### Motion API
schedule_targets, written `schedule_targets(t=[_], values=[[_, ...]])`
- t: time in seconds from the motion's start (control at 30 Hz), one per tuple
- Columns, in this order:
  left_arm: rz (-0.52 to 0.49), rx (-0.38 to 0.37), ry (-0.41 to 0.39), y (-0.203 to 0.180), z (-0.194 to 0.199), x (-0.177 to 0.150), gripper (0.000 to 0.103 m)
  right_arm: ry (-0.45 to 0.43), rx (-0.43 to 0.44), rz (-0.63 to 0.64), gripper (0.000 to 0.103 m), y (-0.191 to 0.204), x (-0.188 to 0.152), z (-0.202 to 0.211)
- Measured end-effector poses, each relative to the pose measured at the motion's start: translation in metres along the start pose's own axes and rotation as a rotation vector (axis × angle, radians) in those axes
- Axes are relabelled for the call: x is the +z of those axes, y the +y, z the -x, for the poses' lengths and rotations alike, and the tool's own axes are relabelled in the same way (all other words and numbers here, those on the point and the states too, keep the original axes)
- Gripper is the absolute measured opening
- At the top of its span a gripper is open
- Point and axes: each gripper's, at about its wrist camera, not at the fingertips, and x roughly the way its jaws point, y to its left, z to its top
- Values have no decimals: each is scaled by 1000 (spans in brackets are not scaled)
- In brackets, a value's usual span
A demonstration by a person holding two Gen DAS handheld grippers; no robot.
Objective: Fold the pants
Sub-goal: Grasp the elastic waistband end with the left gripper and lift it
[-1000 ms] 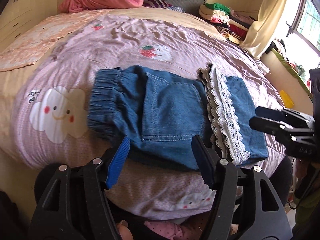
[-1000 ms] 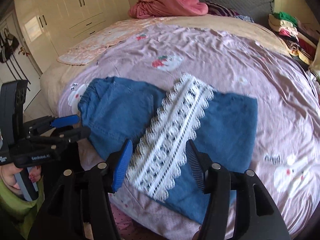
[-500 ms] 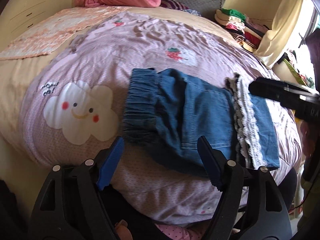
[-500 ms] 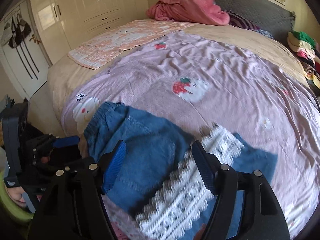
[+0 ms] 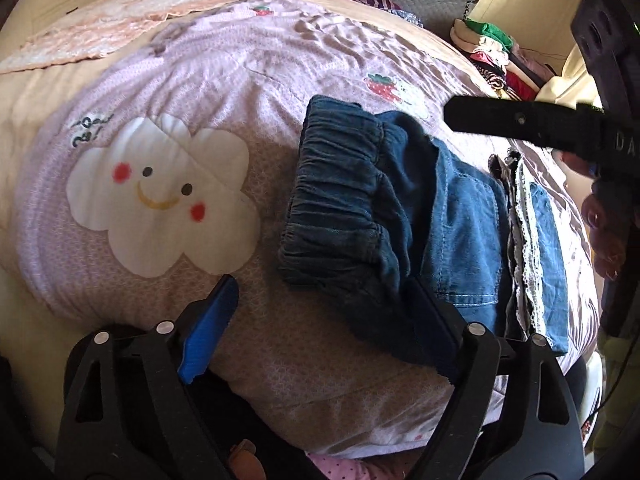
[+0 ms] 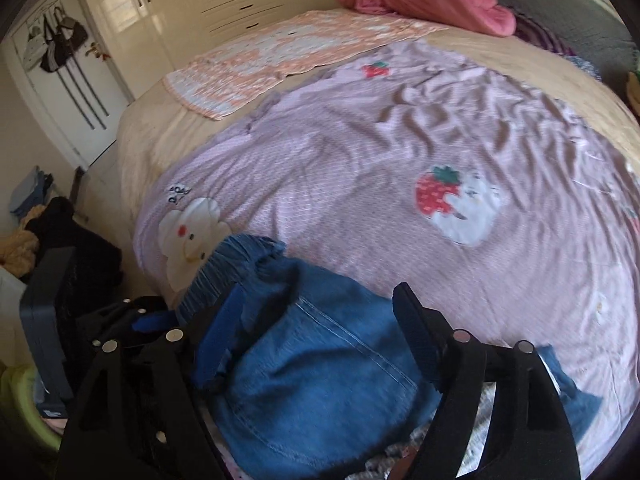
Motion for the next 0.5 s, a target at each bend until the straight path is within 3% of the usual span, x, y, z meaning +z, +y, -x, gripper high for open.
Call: schedule_targets(t=[0.3, 0.4, 0.43, 0.47, 0.5], values=[[19, -42, -8, 2, -10, 3, 79, 91, 134, 126, 77, 30, 21, -36], [30, -56, -10, 4, -10, 4, 79, 144, 137, 159, 77, 35, 23, -55], [31, -58, -12, 4, -10, 4, 79, 162, 133, 165, 74, 35, 22, -64], [35, -62, -16, 5, -10, 4, 79, 172, 142, 165, 57, 34, 22, -70], [39, -66, -18, 6, -10, 5, 79, 182, 153, 159, 48, 32, 21, -76]])
